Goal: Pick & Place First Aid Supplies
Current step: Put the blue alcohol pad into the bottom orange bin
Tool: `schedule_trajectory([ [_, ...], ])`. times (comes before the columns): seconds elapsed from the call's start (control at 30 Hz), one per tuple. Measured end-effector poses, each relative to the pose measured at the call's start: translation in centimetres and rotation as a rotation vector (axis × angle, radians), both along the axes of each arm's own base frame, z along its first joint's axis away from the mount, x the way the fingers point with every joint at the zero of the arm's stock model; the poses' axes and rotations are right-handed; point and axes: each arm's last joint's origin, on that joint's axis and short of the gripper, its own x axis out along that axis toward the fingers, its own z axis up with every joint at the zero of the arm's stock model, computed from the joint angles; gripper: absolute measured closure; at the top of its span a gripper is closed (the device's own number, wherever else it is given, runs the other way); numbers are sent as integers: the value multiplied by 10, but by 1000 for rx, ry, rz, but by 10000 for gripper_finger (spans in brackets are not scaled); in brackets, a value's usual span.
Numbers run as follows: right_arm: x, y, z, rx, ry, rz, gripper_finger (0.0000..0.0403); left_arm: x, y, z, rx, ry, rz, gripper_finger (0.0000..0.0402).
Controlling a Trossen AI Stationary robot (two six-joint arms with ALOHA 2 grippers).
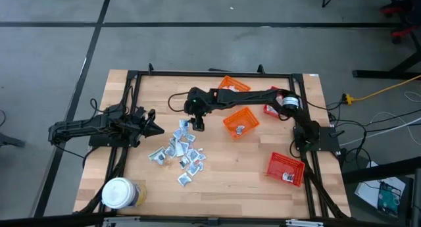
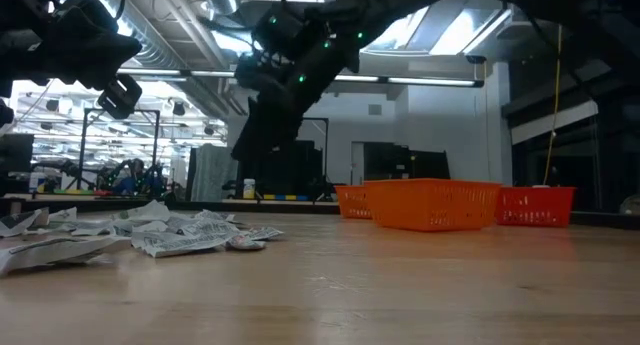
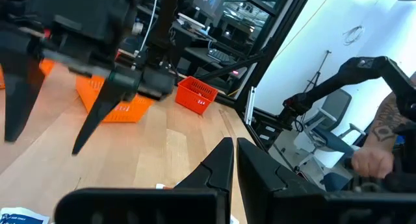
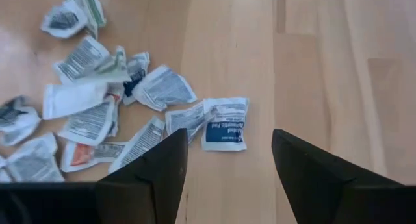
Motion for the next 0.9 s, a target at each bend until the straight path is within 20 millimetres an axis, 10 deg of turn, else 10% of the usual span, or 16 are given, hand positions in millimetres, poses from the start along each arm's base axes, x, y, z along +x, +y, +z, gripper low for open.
schedule_trajectory([
  [0.9,26,-3,-79,-43,12,58,200,0,0,0,0,0,0,386],
])
